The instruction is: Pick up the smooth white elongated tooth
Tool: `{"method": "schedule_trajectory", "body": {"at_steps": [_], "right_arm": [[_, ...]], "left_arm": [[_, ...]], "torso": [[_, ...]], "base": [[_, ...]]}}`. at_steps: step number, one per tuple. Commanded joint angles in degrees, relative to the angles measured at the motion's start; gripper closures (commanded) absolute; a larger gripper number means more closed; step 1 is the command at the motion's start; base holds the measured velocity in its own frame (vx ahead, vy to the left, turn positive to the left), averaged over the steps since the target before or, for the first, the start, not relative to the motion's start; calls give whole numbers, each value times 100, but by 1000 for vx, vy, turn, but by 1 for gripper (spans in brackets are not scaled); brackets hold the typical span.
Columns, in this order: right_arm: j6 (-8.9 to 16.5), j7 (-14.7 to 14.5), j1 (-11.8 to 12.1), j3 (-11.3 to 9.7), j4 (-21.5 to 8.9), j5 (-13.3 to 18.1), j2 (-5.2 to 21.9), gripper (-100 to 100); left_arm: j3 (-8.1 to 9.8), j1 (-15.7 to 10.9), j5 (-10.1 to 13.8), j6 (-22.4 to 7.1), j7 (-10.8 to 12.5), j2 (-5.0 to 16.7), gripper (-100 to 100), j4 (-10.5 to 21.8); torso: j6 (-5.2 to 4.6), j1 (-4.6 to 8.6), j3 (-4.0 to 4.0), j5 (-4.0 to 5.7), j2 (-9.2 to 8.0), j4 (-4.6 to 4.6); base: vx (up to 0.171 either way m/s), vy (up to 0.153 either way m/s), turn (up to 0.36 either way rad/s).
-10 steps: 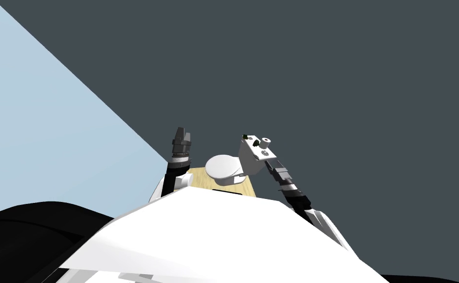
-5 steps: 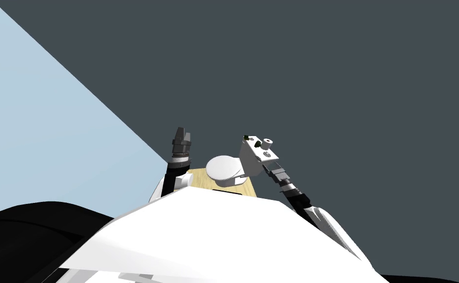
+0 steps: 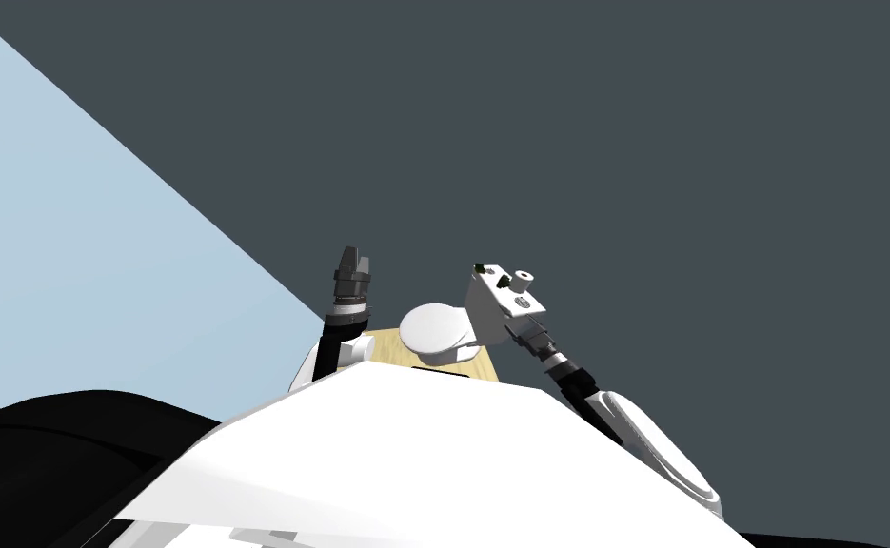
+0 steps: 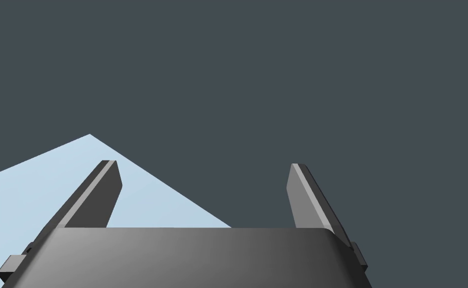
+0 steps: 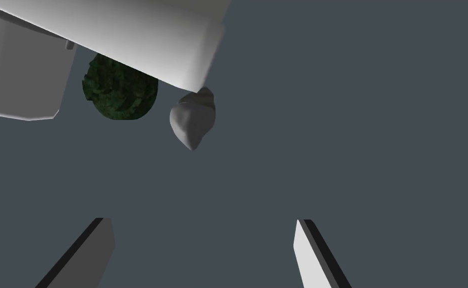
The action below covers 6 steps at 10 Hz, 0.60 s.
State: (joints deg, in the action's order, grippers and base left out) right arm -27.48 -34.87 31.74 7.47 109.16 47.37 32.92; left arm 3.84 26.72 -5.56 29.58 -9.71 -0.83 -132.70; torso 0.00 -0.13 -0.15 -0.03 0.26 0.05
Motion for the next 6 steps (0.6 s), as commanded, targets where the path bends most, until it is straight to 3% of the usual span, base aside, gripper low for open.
{"method": "schedule_trajectory", "body": {"at_steps": [1,6], "right_arm": [[29,-196,-76,-83,-121,172,225,-100],[104,-655,-286,-262,-424,576,786,-100]], "left_arm": [[0,0,0,0,0,0,0,0],[0,0,0,0,0,0,0,0]], "torso": [[0,0,0,0,0,0],[0,8,2,1,-3,-1]], "base": [[64,34,-19],[55,23,-19]]}}
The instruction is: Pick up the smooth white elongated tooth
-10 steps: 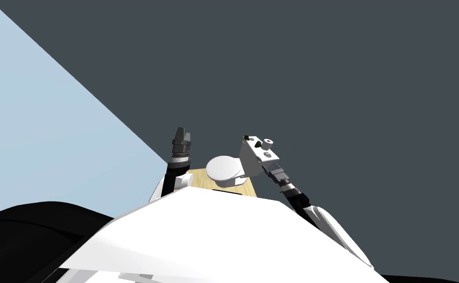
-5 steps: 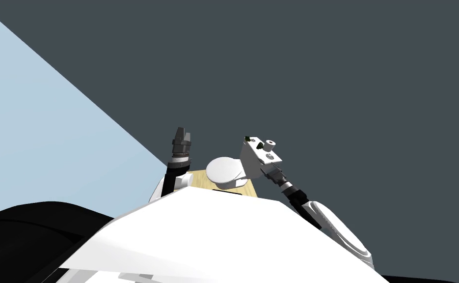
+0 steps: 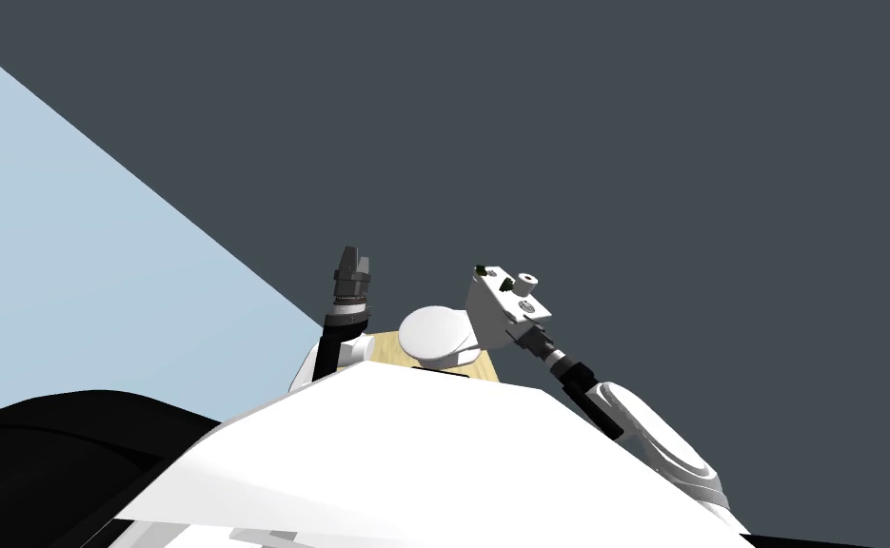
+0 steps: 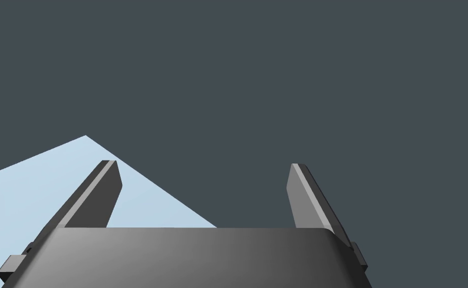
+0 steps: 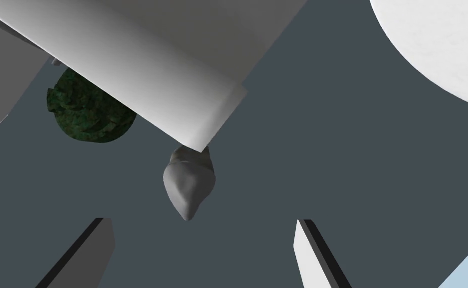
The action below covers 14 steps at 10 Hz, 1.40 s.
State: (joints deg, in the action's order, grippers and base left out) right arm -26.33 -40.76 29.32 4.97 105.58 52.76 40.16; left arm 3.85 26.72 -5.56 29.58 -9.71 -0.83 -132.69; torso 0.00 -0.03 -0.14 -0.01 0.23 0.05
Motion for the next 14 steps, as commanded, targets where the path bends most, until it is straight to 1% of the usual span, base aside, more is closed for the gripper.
{"method": "schedule_trajectory", "body": {"at_steps": [1,2,3,4,6,7,9,10,11,13,14], "right_arm": [[14,-175,-98,-43,-135,131,214,-100],[9,-91,-61,-25,-79,76,137,-100],[12,-111,-69,-27,-89,85,152,0],[237,-140,-355,-221,-374,31,55,-100],[237,-140,-676,-221,-683,31,55,-100],[463,-171,-902,-415,-878,-22,-41,-100],[463,-171,-1238,-415,-1198,-22,-41,-100],[463,-171,-1284,-415,-1279,-22,-41,-100],[688,-203,-1513,-609,-1454,-75,-136,-100],[688,-203,-1813,-609,-1796,-75,-136,-100],[688,-203,-1892,-609,-1875,-75,-136,-100]], "left_arm": [[0,0,0,0,0,0,0,0],[0,0,0,0,0,0,0,0],[0,0,0,0,0,0,0,0],[0,-1,0,0,0,0,0,0],[0,-2,0,-1,0,1,0,1],[1,-1,0,-1,0,1,0,1],[1,-2,0,-1,0,1,0,1],[1,-1,0,-1,0,1,0,1],[0,-1,0,0,0,0,0,1],[0,-2,0,-1,0,1,0,1],[1,-1,0,-1,0,1,0,1]], "torso": [[0,0,0,0,0,0],[0,5,-2,1,3,0],[0,5,4,1,-7,-1],[-1,5,9,1,-16,-3],[-1,40,41,10,-72,-16],[-2,33,35,8,-59,-14],[-3,55,44,12,-75,-17],[-4,33,36,9,-60,-14],[-2,9,22,3,-37,-9],[-1,31,40,7,-69,-16],[-4,25,31,6,-52,-13]], "base": [[65,4,-22],[31,-1,-2],[6,0,1],[-129,-77,287],[-125,-78,68],[-125,-104,284],[-125,-89,59],[-18,16,-19],[-117,-57,232],[-114,-51,100],[-11,-12,-23]]}}
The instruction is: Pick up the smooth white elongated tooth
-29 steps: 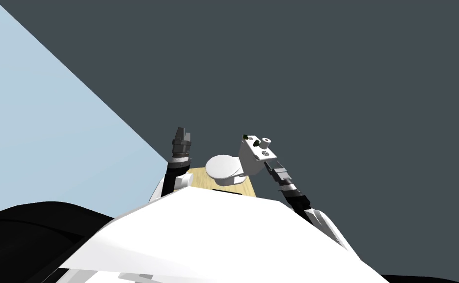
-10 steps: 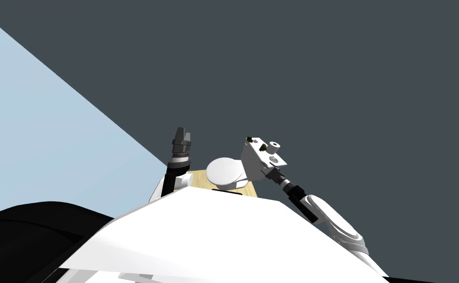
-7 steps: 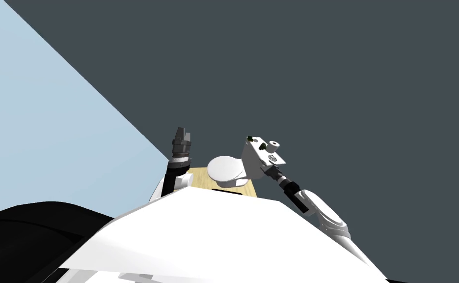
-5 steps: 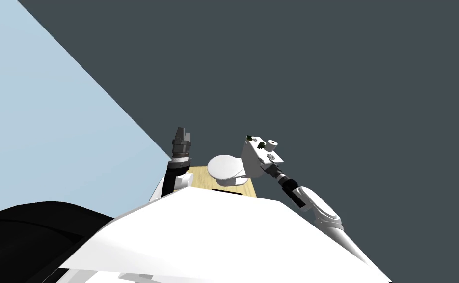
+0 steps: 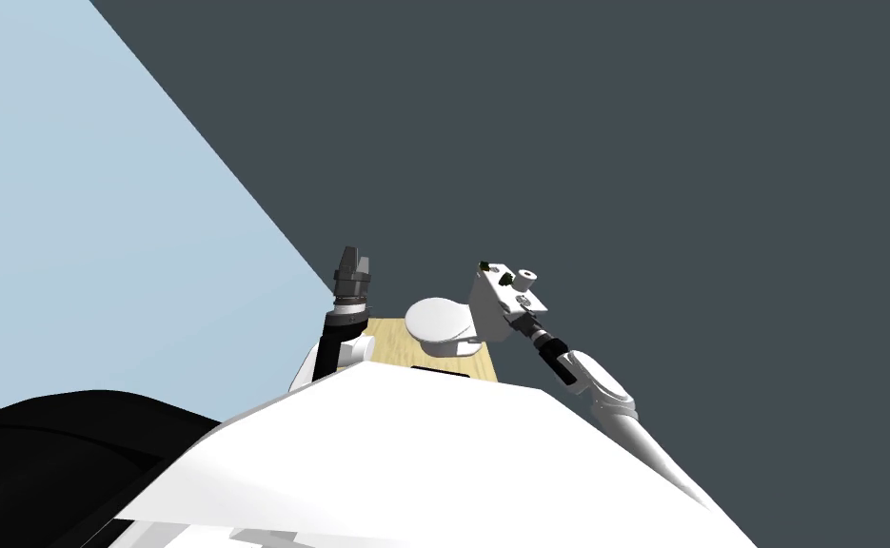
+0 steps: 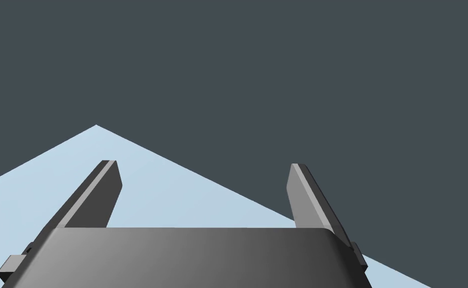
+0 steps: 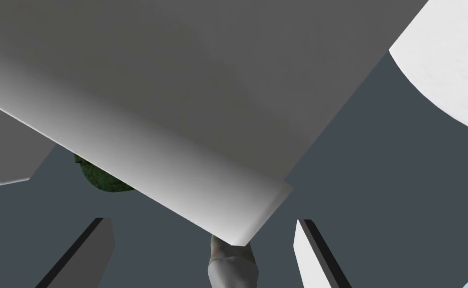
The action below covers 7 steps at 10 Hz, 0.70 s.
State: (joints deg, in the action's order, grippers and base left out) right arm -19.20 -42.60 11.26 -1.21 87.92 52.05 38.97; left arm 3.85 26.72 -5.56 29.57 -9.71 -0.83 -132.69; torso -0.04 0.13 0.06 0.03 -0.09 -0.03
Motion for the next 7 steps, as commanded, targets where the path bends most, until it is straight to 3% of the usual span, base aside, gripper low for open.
{"method": "schedule_trajectory", "body": {"at_steps": [1,2,4,5,7], "right_arm": [[200,-50,-286,-186,-286,-57,-113,-100],[200,-50,-420,-186,-392,-57,-113,-100],[200,-50,-695,-186,-703,-57,-113,-100],[425,-81,-894,-380,-893,-110,-208,-100],[425,-81,-1250,-380,-1267,-110,-208,-100]], "left_arm": [[0,0,0,0,0,0,0,0],[0,-3,0,0,0,1,0,0],[0,0,0,0,0,0,0,0],[0,0,0,0,0,0,0,0],[0,-2,0,0,0,0,0,0]], "torso": [[0,0,0,0,0,0],[8,23,14,4,-28,-4],[-1,9,12,3,-21,-5],[0,-8,-1,-1,2,0],[0,19,18,6,-36,-3]], "base": [[-136,-95,301],[-163,-107,166],[-43,-3,-36],[-123,-16,252],[-128,-66,90]]}}
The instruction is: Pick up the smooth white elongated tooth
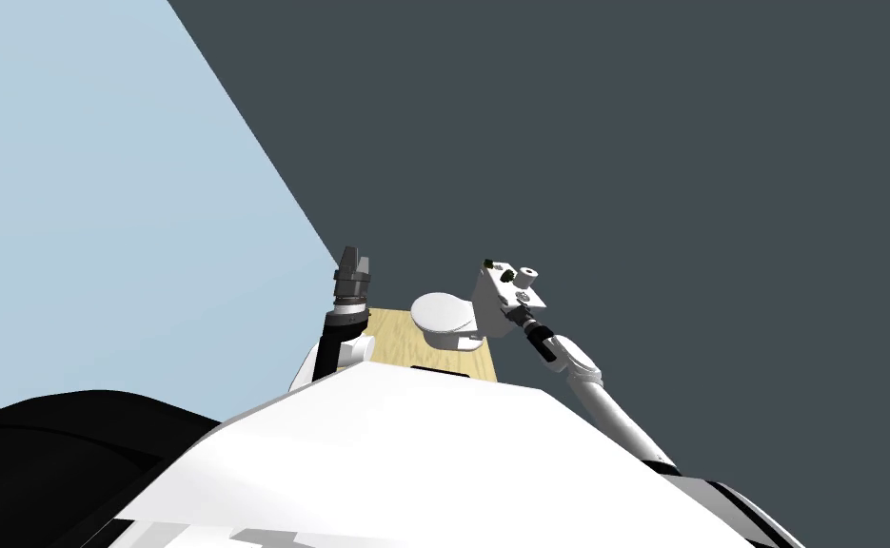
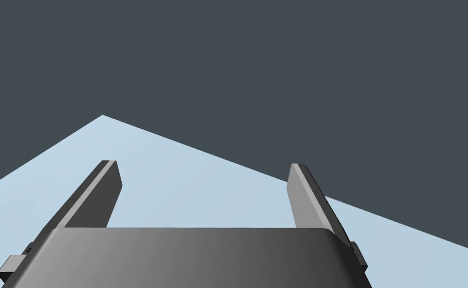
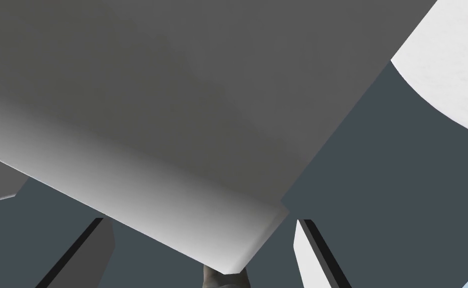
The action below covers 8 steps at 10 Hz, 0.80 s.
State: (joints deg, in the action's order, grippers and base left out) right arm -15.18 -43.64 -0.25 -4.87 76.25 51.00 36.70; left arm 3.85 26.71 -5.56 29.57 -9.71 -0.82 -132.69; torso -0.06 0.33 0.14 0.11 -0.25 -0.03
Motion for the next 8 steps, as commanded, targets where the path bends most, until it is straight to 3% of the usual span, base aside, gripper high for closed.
{"method": "schedule_trajectory", "body": {"at_steps": [1,3,4,5,6,8], "right_arm": [[249,-9,-286,-208,-286,-57,-77,-100],[249,-9,-681,-208,-681,-57,-77,-100],[249,-9,-760,-208,-729,-57,-77,-100],[474,-40,-980,-402,-957,-110,-173,-100],[474,-40,-1127,-402,-1037,-110,-173,-100],[474,-40,-1368,-402,-1325,-110,-173,-100]], "left_arm": [[0,0,0,0,0,0,0,0],[0,-1,0,0,0,0,0,0],[0,0,0,0,0,0,0,0],[0,1,0,0,0,0,0,0],[-1,-2,0,0,0,0,0,0],[0,0,0,0,0,0,0,0]], "torso": [[0,0,0,0,0,0],[13,2,-3,9,-4,8],[10,-7,-15,7,17,12],[11,-19,-25,5,36,16],[27,-16,-16,8,15,14],[17,-12,-21,8,29,14]], "base": [[-159,-55,255],[-108,-56,77],[-25,-4,-25],[-151,-34,251],[-176,-46,192],[-45,-24,-22]]}}
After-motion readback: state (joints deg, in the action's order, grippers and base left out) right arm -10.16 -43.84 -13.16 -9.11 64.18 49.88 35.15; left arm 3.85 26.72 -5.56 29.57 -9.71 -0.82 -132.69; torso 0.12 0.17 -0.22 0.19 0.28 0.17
